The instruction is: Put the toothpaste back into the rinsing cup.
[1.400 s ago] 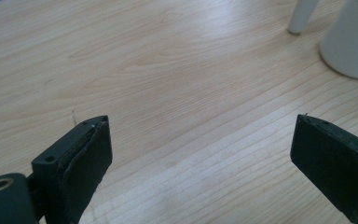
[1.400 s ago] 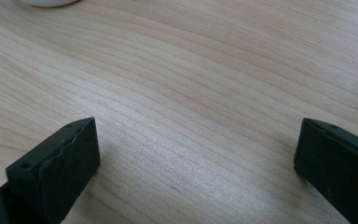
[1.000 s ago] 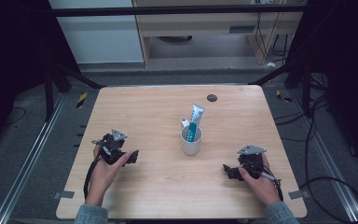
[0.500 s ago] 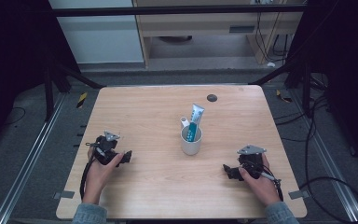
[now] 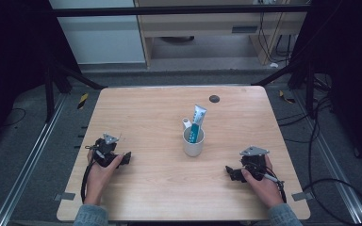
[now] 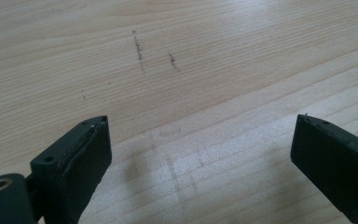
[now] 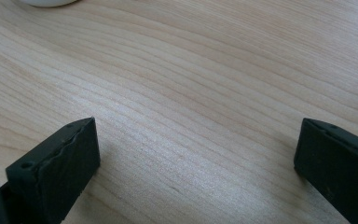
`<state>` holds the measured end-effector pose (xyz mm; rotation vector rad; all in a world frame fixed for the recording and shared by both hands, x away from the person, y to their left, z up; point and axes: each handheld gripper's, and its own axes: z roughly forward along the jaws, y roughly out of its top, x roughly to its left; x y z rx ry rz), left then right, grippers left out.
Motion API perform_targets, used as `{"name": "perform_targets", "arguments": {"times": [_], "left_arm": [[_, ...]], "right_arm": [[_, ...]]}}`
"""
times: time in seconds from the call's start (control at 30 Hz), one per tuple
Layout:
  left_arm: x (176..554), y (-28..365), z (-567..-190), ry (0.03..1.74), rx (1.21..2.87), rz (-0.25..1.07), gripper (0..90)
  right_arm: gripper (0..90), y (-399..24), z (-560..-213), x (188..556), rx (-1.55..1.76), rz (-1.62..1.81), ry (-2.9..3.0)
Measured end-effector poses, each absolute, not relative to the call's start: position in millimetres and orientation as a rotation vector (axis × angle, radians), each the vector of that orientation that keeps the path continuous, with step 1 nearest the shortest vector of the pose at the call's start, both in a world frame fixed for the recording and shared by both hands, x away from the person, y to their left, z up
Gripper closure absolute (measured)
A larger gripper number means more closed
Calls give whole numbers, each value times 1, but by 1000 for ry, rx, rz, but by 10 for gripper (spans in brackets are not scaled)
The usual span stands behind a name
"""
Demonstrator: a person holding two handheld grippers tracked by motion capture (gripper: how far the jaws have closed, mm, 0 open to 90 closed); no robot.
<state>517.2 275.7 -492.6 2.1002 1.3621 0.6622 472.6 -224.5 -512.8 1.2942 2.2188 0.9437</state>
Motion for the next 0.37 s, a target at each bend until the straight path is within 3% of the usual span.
{"name": "perform_targets", "arguments": {"times": [0.17, 0.37], "left_arm": [[520, 277, -505, 1339, 2055, 570, 7], [520, 278, -508, 1333, 2033, 578, 0]], "right_arm": [[4, -224, -513, 473, 1294, 944, 2218], [3, -224, -513, 473, 1294, 944, 2218]]}}
